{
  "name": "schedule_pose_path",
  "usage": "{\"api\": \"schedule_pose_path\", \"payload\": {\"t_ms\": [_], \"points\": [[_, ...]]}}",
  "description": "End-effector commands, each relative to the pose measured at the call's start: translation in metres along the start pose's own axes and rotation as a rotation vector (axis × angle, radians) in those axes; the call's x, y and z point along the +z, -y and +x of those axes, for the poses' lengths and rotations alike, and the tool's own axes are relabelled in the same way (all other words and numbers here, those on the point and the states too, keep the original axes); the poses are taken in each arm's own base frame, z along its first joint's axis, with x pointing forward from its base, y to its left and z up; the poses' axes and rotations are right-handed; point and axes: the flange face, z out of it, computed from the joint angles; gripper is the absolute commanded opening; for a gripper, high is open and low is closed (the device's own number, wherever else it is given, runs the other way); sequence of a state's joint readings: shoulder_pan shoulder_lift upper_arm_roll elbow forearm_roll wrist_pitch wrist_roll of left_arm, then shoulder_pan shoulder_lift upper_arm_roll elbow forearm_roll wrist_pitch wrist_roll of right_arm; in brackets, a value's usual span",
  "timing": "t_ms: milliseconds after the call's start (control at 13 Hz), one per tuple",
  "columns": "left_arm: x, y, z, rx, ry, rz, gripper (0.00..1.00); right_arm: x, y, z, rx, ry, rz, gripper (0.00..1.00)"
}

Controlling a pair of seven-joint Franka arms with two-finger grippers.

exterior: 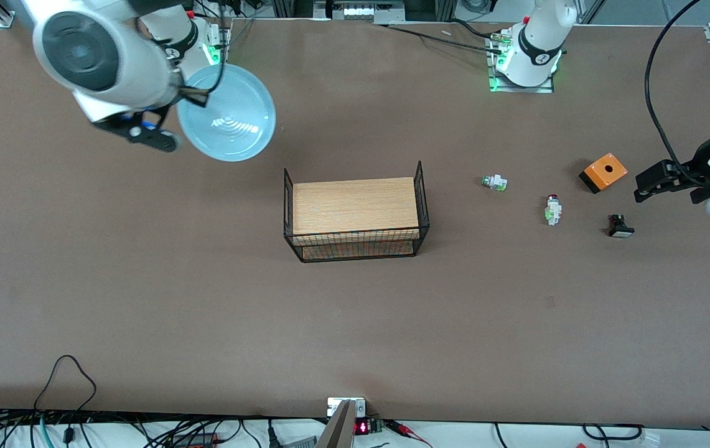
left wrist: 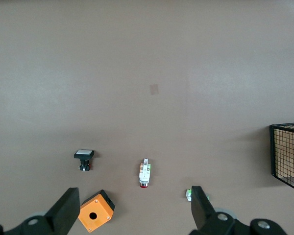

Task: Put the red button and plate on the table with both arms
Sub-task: 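Carry the blue plate out of the basket with the right gripper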

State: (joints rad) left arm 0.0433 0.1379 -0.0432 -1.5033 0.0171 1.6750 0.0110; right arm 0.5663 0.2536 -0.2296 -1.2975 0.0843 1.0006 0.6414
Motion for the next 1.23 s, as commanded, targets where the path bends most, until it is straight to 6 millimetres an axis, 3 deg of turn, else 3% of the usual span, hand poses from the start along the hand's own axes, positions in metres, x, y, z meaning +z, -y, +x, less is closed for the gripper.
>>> {"api": "schedule_pose_path", "payload": {"t_ms": [0,230,460,844,1150], "points": [[-0.004,-0.003,-0.009,0.002,0.002,-0.009,1.00,-0.004,-0.040,0.021,-0.082,-0.002,0.017,0.00],[-0.004,-0.003,-0.009,0.002,0.003,-0.012,1.00,-0.001,-0.094,0.072,-0.146,-0.021,0.085,0.00],[-0.003,-0.003,-0.009,0.000,0.005,-0.015,1.00,0.017,-0.127,0.128,-0.220,-0.050,0.120,0.00],[-0.001,0.004,-0.009,-0.012,0.011,-0.014,1.00,0.068,-0.135,0.220,-0.345,-0.112,0.122,0.00],[-0.002,0.005,-0.010,-0.017,0.018,-0.014,1.00,0.128,-0.127,0.263,-0.364,-0.224,0.158,0.00]]}}
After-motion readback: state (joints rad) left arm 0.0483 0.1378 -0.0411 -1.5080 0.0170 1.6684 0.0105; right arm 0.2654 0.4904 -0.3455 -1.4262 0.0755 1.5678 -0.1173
